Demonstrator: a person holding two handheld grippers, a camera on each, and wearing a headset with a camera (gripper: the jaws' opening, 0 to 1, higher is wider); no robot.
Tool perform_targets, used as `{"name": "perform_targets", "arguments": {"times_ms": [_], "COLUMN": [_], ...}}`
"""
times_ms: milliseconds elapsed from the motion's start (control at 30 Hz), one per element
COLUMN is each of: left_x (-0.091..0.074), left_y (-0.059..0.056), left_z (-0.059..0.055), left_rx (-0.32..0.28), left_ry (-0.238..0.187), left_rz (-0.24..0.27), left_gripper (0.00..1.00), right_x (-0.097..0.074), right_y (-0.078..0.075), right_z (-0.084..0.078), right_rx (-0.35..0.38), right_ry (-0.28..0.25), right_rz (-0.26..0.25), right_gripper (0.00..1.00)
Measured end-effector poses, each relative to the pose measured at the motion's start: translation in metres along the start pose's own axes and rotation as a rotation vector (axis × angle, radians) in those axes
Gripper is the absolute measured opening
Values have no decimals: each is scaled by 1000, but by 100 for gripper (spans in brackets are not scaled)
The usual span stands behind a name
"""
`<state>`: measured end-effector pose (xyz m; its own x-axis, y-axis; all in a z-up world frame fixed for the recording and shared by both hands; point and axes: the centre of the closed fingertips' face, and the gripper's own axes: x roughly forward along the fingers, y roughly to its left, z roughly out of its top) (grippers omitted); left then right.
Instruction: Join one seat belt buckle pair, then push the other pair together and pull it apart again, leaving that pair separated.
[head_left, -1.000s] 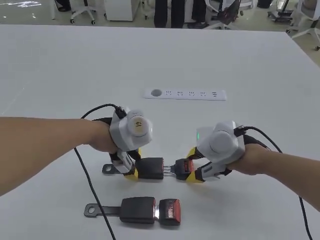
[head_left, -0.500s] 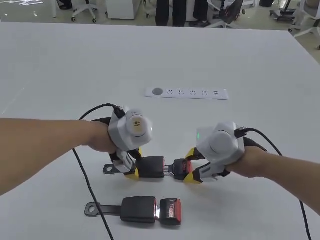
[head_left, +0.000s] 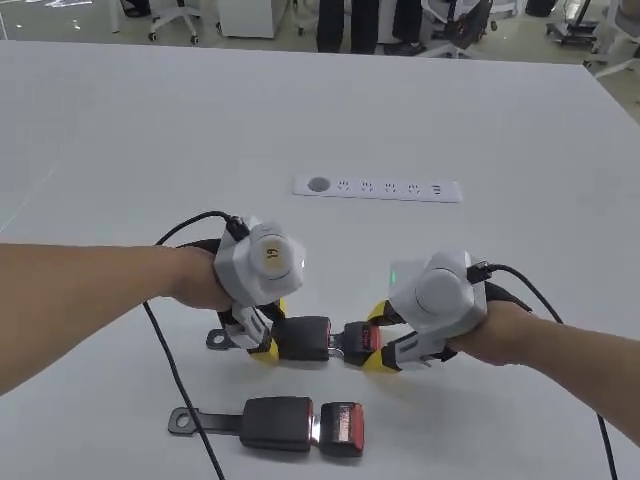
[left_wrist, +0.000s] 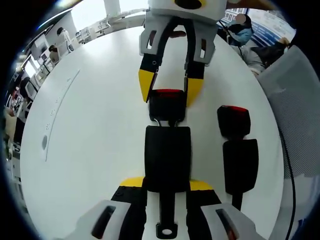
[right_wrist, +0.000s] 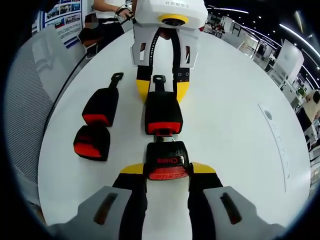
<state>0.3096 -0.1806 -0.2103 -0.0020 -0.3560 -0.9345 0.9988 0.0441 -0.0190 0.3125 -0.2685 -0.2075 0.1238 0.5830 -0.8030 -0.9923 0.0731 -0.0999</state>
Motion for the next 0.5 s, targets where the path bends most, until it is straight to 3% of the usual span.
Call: {"name": "perform_targets", "arguments": {"times_ms": [267, 400, 500], "left_x": [1, 0, 1], "left_y": [1, 1, 1], "left_z": [-1, -2, -2], "left_rx": [7, -22, -22], "left_ry": [-1, -36, -36], "left_rz": [3, 7, 8], "left_gripper": [29, 28, 28], "right_x": [4, 5, 6], "right_y": [0, 0, 1], "right_z": [5, 6, 7], "right_rx": [12, 19, 24], "right_ry": [-2, -2, -1], "right_rz": [-5, -7, -10], "right_gripper": [28, 27, 27]}}
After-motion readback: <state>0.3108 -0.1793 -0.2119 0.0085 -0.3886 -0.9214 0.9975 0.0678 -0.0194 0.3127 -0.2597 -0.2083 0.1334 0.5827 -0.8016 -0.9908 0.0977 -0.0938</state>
